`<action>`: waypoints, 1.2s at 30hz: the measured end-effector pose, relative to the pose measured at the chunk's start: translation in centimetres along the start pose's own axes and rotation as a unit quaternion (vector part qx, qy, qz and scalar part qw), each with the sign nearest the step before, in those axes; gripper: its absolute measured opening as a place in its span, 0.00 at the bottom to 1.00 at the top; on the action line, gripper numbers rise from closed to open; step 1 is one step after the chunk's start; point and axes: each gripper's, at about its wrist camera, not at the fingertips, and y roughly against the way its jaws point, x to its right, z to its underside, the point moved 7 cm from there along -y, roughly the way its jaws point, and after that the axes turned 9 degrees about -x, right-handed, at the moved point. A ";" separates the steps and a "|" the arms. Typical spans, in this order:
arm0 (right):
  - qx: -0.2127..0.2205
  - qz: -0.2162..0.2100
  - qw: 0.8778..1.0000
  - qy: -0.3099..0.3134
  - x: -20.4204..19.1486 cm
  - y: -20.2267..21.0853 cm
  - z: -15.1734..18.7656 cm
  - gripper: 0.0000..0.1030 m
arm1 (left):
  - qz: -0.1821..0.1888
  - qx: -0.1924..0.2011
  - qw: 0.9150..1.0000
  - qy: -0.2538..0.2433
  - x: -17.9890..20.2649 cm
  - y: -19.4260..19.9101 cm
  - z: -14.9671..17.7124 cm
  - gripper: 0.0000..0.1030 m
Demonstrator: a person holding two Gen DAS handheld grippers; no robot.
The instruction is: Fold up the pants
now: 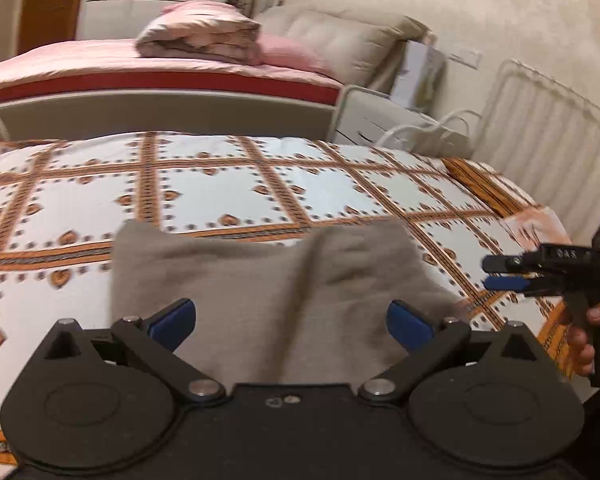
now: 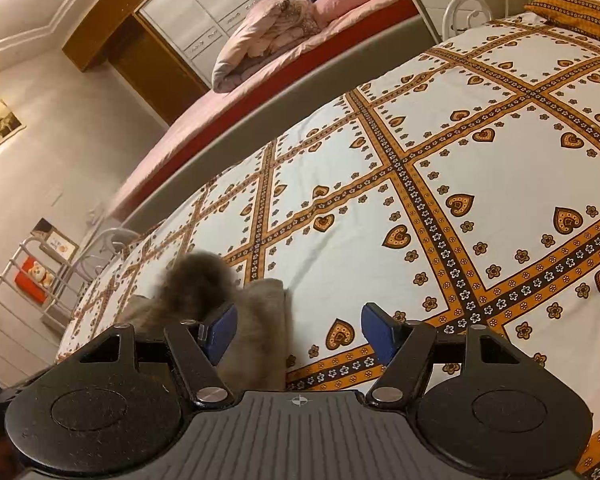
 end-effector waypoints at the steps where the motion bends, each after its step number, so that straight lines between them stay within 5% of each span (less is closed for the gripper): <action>1: 0.002 -0.004 1.000 -0.001 -0.1 0.1 0.0 0.67 | -0.008 0.002 1.000 0.007 -0.6 0.3 0.0 0.93; 4: -0.007 -0.054 0.999 -0.004 -1.1 0.6 0.5 0.67 | -0.028 0.007 0.999 0.021 -2.7 1.6 -0.1 0.93; 8: -0.072 -0.155 0.985 -0.027 -2.4 -0.2 2.2 0.67 | -0.043 0.012 0.998 0.053 -6.3 3.8 -0.2 0.93; 13: -0.120 -0.204 0.971 -0.044 -3.4 -1.6 3.4 0.67 | -0.057 0.037 0.990 0.125 -11.4 6.6 0.2 0.93; 25: -0.152 -0.160 0.973 -0.069 -4.6 -6.7 3.6 0.66 | -0.055 0.067 0.972 0.217 -17.4 9.6 2.6 0.93; 33: -0.160 -0.153 0.973 -0.059 -7.0 -10.0 3.4 0.66 | -0.061 0.056 0.971 0.223 -18.1 10.0 3.7 0.93; 35: -0.153 -0.141 0.977 -0.045 -7.4 -10.1 3.3 0.56 | -0.061 0.052 0.972 0.222 -18.1 9.9 3.9 0.93; 36: -0.152 -0.128 0.979 -0.036 -7.5 -10.2 3.4 0.35 | -0.062 0.049 0.973 0.219 -17.9 9.8 4.0 0.93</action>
